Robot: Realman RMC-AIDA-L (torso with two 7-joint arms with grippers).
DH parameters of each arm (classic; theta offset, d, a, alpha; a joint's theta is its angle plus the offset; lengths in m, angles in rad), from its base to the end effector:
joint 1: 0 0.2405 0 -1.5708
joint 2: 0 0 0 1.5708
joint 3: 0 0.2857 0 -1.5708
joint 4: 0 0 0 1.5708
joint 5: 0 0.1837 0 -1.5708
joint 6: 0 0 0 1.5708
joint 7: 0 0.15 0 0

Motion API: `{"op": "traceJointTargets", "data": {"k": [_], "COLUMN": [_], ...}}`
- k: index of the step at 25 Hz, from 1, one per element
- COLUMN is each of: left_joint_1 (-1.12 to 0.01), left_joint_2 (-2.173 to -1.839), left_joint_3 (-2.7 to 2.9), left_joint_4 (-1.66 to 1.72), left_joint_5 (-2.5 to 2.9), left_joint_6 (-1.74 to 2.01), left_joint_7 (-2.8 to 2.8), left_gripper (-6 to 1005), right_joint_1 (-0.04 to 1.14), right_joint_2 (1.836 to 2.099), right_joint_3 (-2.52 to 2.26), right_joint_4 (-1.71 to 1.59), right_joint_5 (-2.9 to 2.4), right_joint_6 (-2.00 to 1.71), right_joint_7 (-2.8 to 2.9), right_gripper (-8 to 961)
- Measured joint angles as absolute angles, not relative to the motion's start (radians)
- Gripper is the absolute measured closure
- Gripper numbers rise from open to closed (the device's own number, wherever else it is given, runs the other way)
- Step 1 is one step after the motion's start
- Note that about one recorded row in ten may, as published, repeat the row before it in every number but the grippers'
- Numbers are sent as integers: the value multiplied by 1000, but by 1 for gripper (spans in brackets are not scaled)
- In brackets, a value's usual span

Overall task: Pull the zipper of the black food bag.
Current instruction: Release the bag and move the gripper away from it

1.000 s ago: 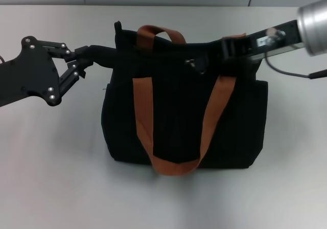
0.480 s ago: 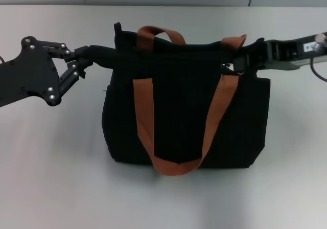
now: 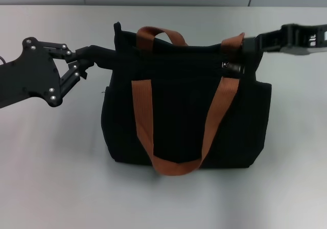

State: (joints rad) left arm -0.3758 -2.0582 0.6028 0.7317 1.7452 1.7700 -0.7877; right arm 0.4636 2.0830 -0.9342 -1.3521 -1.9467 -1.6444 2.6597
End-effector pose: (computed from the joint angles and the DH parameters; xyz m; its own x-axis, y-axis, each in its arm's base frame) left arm -0.2761 0.2883 0.0336 0.8001 -0.2826 0.5290 0.0588 -0.8408 -0.5381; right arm 0.1922 0.3294 0.0395 0.3972 -0.8097 -0.4319 -0.8699 -0.4822 0.1040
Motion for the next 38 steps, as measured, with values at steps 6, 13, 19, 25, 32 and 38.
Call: {"op": "traceJointTargets", "data": {"k": [6,13,19,25,32,38], "left_joint_1": [-379,-383,-385,-378,-374,-379], "left_joint_2": [-2061,-2063,-2060,-2055,-2054,-2011], "left_joint_3": [606,611,613,614,609,615], "left_joint_4": [728,727,725,714,702,709], "left_joint_5": [1749,1752,1760,1770,1805,1813], "left_joint_6": [1774,1774,1774,1773,1764,1828], "left_joint_7": [-817,-894,-953,-997,-1097,-1227], "left_gripper": [918,918,918,917,887,702], "right_joint_1": [469,431,368,320,323,326], "right_joint_2": [2063,2061,2058,2063,2058,2061], "right_joint_3": [-834,-739,-730,-725,-730,-734], "right_joint_4": [-1103,-909,-774,-681,-595,-594], "right_joint_5": [-1726,-1633,-1691,-1906,-1984,-1986], "right_joint_6": [-1705,-1923,-2100,-2103,-2004,-1979], "right_joint_7": [2335,1825,1429,1143,1040,1037], "right_gripper": [903,547,275,187,135,135]}}
